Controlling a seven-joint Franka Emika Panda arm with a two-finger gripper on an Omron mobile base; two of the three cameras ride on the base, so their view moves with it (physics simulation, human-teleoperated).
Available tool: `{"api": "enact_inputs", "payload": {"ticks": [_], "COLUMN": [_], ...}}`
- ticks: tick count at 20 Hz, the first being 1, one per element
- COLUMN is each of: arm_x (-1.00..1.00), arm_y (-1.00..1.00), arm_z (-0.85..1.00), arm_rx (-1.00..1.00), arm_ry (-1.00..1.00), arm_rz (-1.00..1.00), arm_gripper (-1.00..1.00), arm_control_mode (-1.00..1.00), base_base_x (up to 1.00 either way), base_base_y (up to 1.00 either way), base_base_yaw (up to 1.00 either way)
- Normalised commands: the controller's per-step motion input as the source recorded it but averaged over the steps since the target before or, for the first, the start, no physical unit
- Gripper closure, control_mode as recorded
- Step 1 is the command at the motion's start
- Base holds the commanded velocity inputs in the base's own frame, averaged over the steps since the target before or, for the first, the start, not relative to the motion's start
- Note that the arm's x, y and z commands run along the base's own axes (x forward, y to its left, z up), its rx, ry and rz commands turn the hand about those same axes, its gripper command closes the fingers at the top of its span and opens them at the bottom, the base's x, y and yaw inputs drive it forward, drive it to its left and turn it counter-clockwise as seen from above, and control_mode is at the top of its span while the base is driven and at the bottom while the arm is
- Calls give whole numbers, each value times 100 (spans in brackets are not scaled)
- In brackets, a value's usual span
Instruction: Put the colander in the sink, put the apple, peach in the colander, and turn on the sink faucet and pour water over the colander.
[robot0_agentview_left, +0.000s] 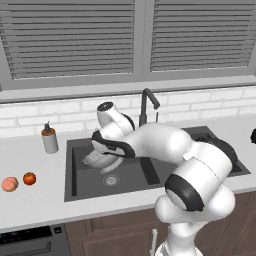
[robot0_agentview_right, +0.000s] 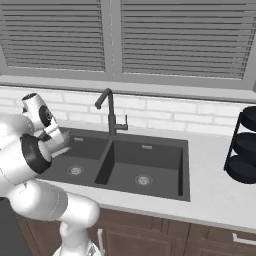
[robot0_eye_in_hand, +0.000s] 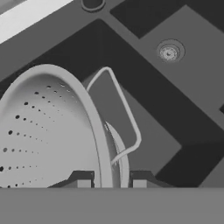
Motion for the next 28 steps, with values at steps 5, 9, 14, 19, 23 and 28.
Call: {"api": "enact_inputs", "payload": {"ticks": [5,9,14,19,23,28], "arm_x": [19,23,20,21,30,37], "arm_y": [0,0,0,0,0,0], "arm_z": [-59,-57,-53,-48,-44,-44], "arm_rx": [0,0,0,0,0,0], "arm_ry": [0,3,2,1,0,0], "arm_rz": [0,0,0,0,1,1], "arm_gripper": [100,100,100,100,100,100], "arm_control_mode": [-100,-100,-100,-100,-100,-100], "base_base_x": [0,0,0,0,0,0], "base_base_y": [0,0,0,0,0,0], "base_base_yaw": [0,0,0,0,0,0]}}
